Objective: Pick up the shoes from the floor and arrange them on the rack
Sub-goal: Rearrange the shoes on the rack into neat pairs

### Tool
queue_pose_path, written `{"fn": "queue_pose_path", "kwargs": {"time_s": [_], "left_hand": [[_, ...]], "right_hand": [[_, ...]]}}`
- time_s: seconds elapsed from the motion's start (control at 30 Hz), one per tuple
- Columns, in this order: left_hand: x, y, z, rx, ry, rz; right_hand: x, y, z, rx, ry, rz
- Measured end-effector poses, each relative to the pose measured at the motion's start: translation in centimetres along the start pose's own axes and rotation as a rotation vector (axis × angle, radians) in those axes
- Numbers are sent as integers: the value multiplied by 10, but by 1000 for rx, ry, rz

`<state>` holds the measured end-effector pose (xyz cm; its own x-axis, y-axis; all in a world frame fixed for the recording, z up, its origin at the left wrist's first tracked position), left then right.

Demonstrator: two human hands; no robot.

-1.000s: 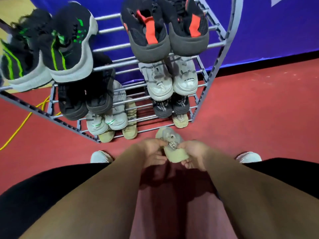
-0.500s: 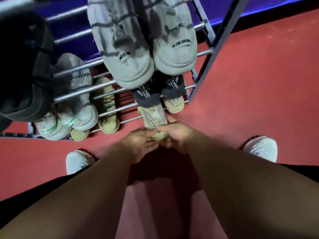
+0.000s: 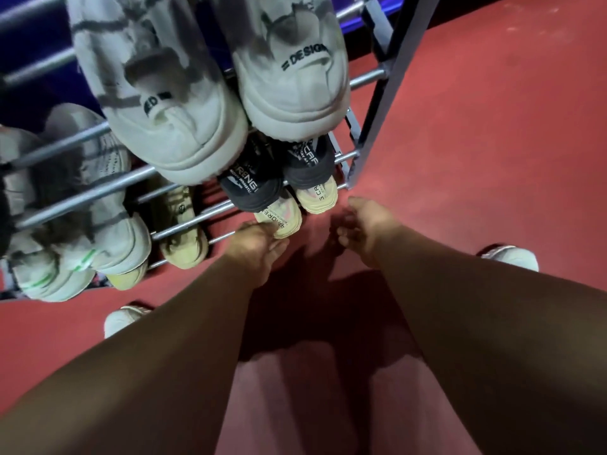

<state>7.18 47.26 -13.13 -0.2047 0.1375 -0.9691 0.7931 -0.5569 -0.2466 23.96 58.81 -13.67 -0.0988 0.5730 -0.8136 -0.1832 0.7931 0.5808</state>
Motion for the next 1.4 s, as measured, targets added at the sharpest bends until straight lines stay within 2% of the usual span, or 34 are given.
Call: {"fn": "queue_pose_path", "kwargs": {"time_s": [0.13, 0.27, 0.37, 0.47, 0.57, 0.63, 0.73, 0.83, 1.07, 1.4], "left_hand": [[6, 3, 3, -33, -10, -33], [12, -1, 15, -80, -54, -60], [14, 0, 16, -88, -16, -68], [11, 13, 10, -183, 48, -67], [14, 24, 11, -273, 39, -96], [14, 21, 16, -253, -26, -123], [13, 3, 20, -90, -127, -157], [12, -13, 7, 1, -82, -184], [14, -9, -10, -32, -13, -102], [21, -2, -2, -138, 12, -89]], "right_hand": [[11, 16, -18, -88, 29, 59], [18, 17, -37, -109, 79, 25], [24, 12, -43, -137, 38, 22], [24, 4, -45, -141, 8, 13], [22, -5, -47, -129, -15, -18], [21, -10, -46, -84, -33, -31], [19, -11, -45, 8, -28, 5], [21, -8, -45, 66, -19, 12], [27, 1, -41, -2, 12, 30], [29, 5, -48, -148, -8, 22]]}}
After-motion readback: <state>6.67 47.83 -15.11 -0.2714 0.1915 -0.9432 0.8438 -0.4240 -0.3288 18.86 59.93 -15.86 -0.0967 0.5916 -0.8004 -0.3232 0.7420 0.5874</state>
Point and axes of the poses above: each hand's wrist, its own x-axis towards the middle knuckle, its own z-axis out of the back of the hand, y = z × x, the point moved 5 cm from there along x, towards the middle knuckle, and after that the axes turned 13 degrees about z, right-handed, at the moved point
